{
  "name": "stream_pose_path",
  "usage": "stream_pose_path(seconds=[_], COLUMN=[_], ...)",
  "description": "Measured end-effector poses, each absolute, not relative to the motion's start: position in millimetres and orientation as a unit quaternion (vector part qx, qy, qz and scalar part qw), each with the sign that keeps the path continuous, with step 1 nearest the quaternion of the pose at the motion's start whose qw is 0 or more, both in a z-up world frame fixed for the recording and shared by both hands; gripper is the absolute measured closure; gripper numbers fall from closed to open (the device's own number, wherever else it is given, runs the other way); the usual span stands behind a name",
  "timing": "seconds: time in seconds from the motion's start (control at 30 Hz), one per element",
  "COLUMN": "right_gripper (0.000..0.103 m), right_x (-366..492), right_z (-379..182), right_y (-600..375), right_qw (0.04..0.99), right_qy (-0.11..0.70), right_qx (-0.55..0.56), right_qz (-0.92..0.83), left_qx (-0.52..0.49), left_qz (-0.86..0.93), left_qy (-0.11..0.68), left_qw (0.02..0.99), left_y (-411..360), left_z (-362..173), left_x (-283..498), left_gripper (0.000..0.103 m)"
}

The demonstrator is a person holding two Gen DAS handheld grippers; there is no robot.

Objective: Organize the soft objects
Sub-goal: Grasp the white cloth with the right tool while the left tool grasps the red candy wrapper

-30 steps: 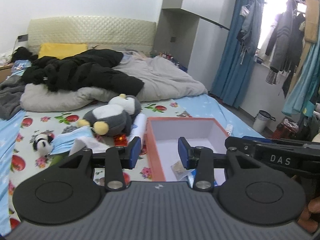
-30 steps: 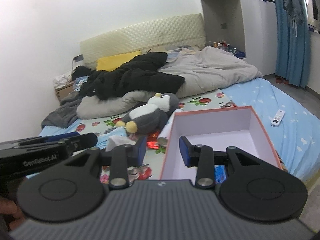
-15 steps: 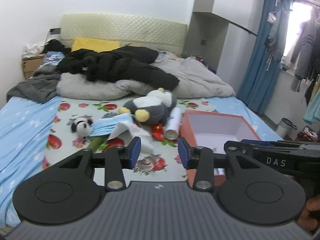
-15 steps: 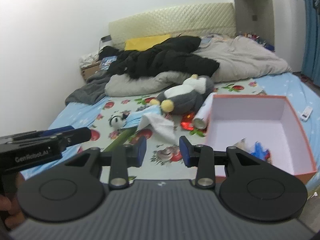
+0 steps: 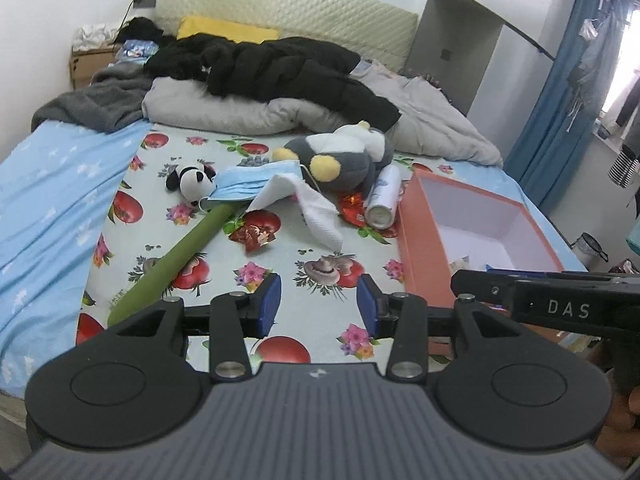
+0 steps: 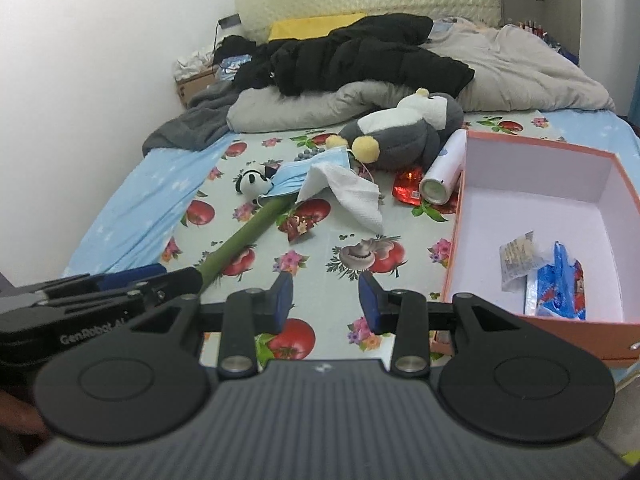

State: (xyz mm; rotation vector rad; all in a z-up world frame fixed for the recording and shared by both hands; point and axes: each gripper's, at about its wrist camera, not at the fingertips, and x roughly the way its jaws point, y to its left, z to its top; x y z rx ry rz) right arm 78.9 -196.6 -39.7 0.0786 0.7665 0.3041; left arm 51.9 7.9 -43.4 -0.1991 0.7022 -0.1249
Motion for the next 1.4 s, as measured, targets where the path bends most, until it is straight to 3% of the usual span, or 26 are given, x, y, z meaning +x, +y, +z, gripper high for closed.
stream_pose_path(seconds=[0.77,1.0,1.2,1.4], right_gripper=[0.064,0.064,0.064,0.064], right_x=[273.4,321.5,347.7,358.4], right_z=[-135.7,-165.2,-179.7,-191.2], right_y=[-176.6,-167.2,-162.2,-144.8], right_qw=[0.874,0.865,0.840,0.854], right_qy=[0.465,0.485,0.516,0.498], right_qx=[0.046,0.048,0.077,0.021], right_qz=[0.134,0.124,0.150,0.150], left_qx=[-0.108,-0.066,-0.052,-0.010], left_qz=[-0.037,-0.039,-0.067,-0.096], left_qy=[0.445,0.443,0.434,0.419], left_qw=[0.888,0.893,0.897,0.903], left_y=[50.2,46.8,50.8,45.9], left_z=[-189.1,-222.1,-232.8,-244.5], left_x=[272.0,308.1,327.5,337.7], left_gripper=[0.047,0.037,0.037,0.030])
